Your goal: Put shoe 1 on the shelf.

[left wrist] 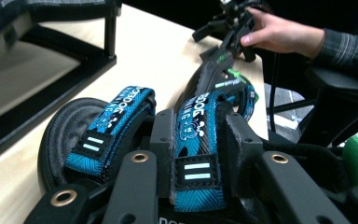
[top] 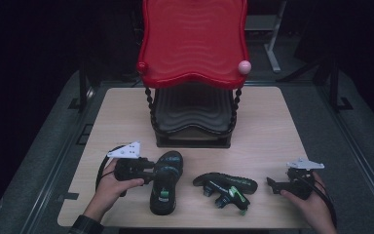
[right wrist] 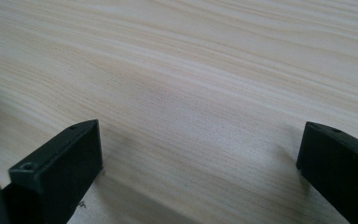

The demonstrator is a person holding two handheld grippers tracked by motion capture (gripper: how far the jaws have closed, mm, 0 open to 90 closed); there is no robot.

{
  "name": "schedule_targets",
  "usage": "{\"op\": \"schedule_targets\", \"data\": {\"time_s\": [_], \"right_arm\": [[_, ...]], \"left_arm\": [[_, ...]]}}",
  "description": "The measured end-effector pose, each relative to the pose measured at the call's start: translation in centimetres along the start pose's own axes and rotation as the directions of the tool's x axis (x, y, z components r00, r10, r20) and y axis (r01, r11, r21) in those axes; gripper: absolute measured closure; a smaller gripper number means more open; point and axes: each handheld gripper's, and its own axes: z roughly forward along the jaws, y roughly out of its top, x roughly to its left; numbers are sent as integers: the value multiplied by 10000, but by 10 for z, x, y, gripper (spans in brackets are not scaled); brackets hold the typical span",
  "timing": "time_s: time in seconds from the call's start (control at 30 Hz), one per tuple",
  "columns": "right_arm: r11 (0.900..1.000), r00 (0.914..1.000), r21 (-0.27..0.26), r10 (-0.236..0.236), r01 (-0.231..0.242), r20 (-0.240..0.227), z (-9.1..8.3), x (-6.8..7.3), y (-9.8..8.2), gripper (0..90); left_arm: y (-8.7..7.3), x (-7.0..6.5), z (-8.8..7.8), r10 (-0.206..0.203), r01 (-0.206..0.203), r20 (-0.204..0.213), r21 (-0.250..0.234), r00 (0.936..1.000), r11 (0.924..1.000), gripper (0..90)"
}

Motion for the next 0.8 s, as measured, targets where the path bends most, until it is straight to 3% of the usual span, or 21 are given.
{"op": "schedule_targets", "data": {"time_s": [0.33,0.8], "right_arm": [[10000,10000,1,0,0,0,0,0,0,0],[10000,10000,12,-23,24,-12,1,0,1,0]], "left_arm": [[30,-2,-17,208,-212,-91,-444,9997,9988,680],[87,-13,-37,629,-645,-211,-892,9978,9939,683]]}}
